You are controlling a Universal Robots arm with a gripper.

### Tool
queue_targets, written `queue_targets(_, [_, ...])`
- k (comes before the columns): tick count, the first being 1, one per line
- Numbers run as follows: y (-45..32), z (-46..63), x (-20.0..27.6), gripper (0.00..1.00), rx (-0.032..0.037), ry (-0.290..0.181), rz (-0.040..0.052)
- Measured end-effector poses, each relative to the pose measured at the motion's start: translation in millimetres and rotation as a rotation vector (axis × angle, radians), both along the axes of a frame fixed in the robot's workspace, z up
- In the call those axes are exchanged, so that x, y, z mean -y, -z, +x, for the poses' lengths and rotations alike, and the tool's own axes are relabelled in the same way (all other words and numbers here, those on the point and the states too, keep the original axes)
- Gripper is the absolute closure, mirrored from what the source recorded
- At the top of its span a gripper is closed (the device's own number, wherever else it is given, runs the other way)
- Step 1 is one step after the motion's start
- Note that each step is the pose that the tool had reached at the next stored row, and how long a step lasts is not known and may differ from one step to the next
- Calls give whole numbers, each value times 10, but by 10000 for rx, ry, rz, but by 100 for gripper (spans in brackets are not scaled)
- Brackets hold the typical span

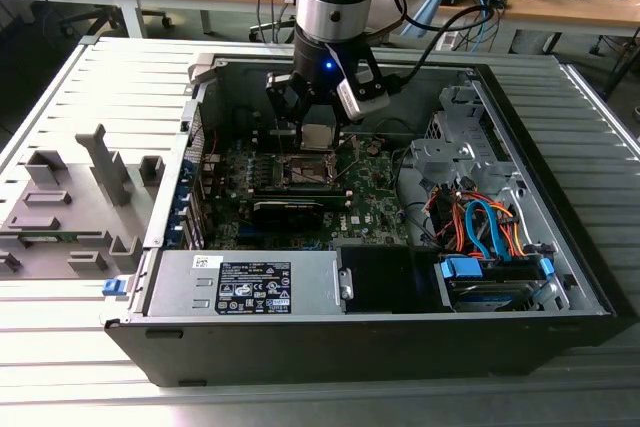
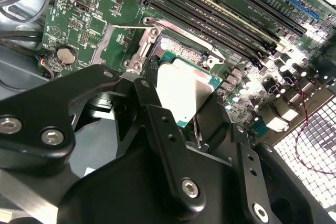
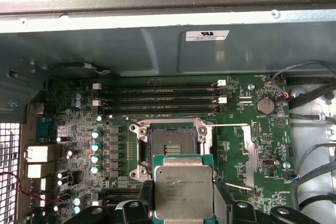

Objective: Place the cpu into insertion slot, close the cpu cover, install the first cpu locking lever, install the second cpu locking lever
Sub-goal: 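Place the cpu into insertion slot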

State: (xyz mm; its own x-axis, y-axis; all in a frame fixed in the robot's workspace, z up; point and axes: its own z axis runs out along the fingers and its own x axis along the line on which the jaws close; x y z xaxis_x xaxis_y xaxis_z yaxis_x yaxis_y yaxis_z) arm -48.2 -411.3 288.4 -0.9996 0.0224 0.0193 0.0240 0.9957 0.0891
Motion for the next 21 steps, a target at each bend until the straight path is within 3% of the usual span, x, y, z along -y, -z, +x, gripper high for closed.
queue_targets(21, [0, 0, 0, 46, 0, 229, 1])
